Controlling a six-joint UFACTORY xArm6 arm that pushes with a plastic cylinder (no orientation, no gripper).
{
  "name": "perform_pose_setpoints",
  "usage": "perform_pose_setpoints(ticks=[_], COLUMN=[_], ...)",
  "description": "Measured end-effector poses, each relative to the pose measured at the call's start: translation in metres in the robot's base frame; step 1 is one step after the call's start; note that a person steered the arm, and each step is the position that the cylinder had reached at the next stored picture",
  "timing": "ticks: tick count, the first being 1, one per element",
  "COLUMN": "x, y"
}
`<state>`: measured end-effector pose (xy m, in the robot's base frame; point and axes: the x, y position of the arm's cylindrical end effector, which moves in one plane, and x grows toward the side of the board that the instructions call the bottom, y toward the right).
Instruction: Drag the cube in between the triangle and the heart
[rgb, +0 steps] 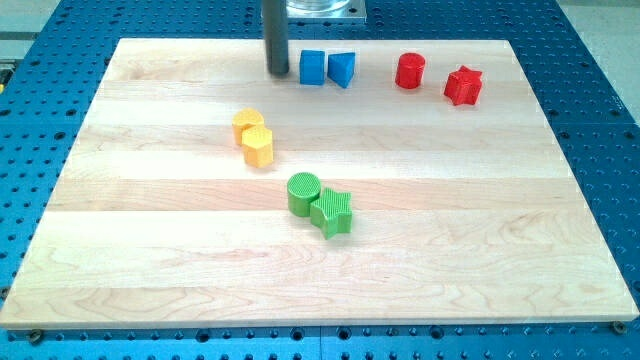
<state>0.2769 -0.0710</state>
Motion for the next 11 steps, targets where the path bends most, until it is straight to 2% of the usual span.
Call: perform_pose_setpoints(ticks=[1,2,3,5,6,7,10,11], x=[-0.024,-0.063,-0.062,-0.006,-0.030,-0.035,0.036,0.033], y=[-0.020,0.016,0.052,0.040,0.054,0.084,0.006,-0.042])
